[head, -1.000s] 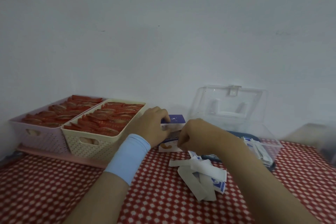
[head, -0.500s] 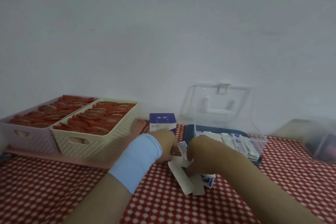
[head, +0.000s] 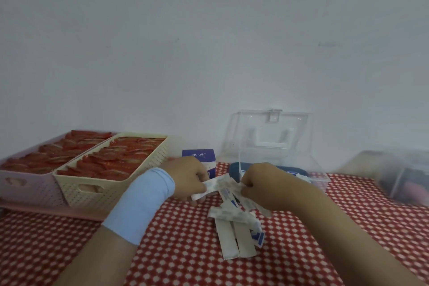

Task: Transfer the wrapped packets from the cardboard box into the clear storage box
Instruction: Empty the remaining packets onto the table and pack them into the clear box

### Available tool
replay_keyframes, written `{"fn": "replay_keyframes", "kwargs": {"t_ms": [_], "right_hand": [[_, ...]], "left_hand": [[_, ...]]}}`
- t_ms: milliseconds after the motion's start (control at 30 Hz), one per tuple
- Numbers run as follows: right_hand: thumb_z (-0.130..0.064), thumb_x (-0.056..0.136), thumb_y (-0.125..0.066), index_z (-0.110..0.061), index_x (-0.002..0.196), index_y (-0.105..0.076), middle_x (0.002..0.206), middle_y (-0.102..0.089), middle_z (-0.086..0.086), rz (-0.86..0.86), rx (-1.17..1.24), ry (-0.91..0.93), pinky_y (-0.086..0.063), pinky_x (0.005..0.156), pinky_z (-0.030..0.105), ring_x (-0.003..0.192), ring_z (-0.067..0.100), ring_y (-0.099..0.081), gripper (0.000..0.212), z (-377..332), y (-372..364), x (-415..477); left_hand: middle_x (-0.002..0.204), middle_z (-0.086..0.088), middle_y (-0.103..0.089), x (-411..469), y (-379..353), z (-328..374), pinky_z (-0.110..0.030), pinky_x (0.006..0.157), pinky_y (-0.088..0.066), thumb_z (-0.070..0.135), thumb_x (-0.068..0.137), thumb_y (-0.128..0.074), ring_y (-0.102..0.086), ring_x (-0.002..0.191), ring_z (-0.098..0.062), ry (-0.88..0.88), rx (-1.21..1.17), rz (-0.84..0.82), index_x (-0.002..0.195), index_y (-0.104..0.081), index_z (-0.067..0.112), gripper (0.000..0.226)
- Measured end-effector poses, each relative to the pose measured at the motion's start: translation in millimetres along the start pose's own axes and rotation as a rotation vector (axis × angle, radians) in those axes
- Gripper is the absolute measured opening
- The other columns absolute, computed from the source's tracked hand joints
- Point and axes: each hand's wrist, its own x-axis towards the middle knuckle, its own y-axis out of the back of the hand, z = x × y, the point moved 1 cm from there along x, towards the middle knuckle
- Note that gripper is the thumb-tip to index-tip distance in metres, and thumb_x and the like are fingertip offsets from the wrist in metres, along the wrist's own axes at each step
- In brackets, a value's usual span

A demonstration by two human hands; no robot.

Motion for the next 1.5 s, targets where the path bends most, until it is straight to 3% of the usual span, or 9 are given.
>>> {"fn": "replay_keyframes", "kwargs": {"t_ms": [167, 267, 367, 600, 800, 933, 1033, 1233, 1500], "right_hand": [[-0.028, 0.097, -0.056, -0.016, 0.059, -0.045, 0.057, -0.045, -0.003, 0.19, 0.269, 0.05, -0.038, 0.054, 0.022, 0.052, 0.011, -0.041, 0.042, 6, 9, -2], [-0.029, 0.096, -0.06, -0.008, 0.067, -0.052, 0.059, -0.046, 0.004, 0.372, 0.573, 0.048, -0.04, 0.053, 0.026, 0.05, 0.013, -0.042, 0.037, 6, 13, 3], [-0.025, 0.097, -0.064, 0.006, 0.079, -0.064, 0.055, -0.049, 0.004, 0.358, 0.835, 0.04, -0.036, 0.044, 0.018, 0.041, 0.009, -0.04, 0.036, 1, 11, 1], [-0.02, 0.093, -0.068, -0.015, 0.068, -0.069, 0.039, -0.053, -0.015, 0.339, 0.91, -0.008, -0.035, 0.04, 0.013, 0.033, -0.002, -0.047, 0.026, -4, 6, 3], [-0.027, 0.092, -0.072, -0.017, 0.058, -0.065, 0.041, -0.046, -0.011, 0.348, 0.913, 0.014, -0.035, 0.045, 0.023, 0.036, 0.004, -0.038, 0.036, -3, 4, 3], [-0.02, 0.096, -0.067, -0.019, 0.096, -0.078, 0.045, -0.054, -0.012, 0.414, 1.055, 0.024, -0.039, 0.045, 0.018, 0.039, 0.003, -0.041, 0.011, 6, 10, 4], [-0.018, 0.088, -0.076, -0.015, 0.093, -0.079, 0.052, -0.055, -0.001, 0.423, 1.139, 0.096, -0.038, 0.045, 0.02, 0.044, 0.01, -0.043, 0.007, 4, 11, 3], [-0.024, 0.081, -0.083, -0.018, 0.118, -0.061, 0.094, -0.068, 0.007, 0.394, 1.278, -0.052, -0.045, 0.049, 0.022, 0.057, 0.012, -0.056, 0.043, 2, 4, 7], [-0.032, 0.072, -0.079, -0.011, 0.08, -0.072, 0.082, -0.074, 0.011, 0.197, 1.371, 0.211, -0.053, 0.066, 0.034, 0.073, 0.025, -0.066, 0.023, 0, 15, -1]], "left_hand": [[0.076, 0.01, -0.072, -5, 14, -1, -0.03, 0.069, -0.053, 0.027, 0.088, -0.062, -0.067, 0.071, -0.013, 0.031, -0.144, 0.298, 0.076, -0.077, 0.027, 0.018], [0.084, 0.007, -0.076, -1, 10, -3, -0.031, 0.077, -0.057, 0.03, 0.089, -0.068, -0.072, 0.076, -0.015, 0.065, -0.494, 0.419, 0.086, -0.08, 0.024, 0.014], [0.097, -0.001, -0.078, 0, 0, 5, -0.03, 0.078, -0.06, 0.025, 0.089, -0.072, -0.074, 0.079, -0.017, 0.078, -0.922, 0.327, 0.104, -0.078, 0.018, 0.018], [0.098, -0.016, -0.076, 2, -11, 27, -0.029, 0.063, -0.058, 0.016, 0.095, -0.062, -0.074, 0.084, -0.025, 0.024, -1.35, 0.117, 0.11, -0.073, 0.004, 0.022], [0.092, -0.008, -0.078, 7, -19, 20, -0.041, 0.084, -0.061, 0.018, 0.09, -0.071, -0.075, 0.089, -0.027, 0.022, -1.127, 0.311, 0.102, -0.076, 0.011, 0.015], [0.091, -0.006, -0.078, 9, -17, 14, -0.048, 0.086, -0.059, 0.024, 0.09, -0.072, -0.076, 0.085, -0.026, 0.084, -1.162, 0.356, 0.105, -0.076, 0.013, 0.019], [0.088, -0.003, -0.079, 7, -18, 17, -0.039, 0.077, -0.061, 0.029, 0.089, -0.073, -0.076, 0.081, -0.022, 0.031, -1.065, 0.316, 0.098, -0.078, 0.016, 0.016], [0.098, -0.013, -0.077, 1, -21, 32, -0.034, 0.073, -0.061, 0.019, 0.096, -0.062, -0.075, 0.09, -0.026, -0.119, -1.172, 0.181, 0.106, -0.073, 0.006, 0.02], [0.102, -0.013, -0.075, -6, -22, 38, -0.031, 0.069, -0.062, 0.036, 0.086, -0.057, -0.074, 0.088, -0.02, -0.227, -1.57, -0.127, 0.106, -0.075, 0.01, 0.037]]}}
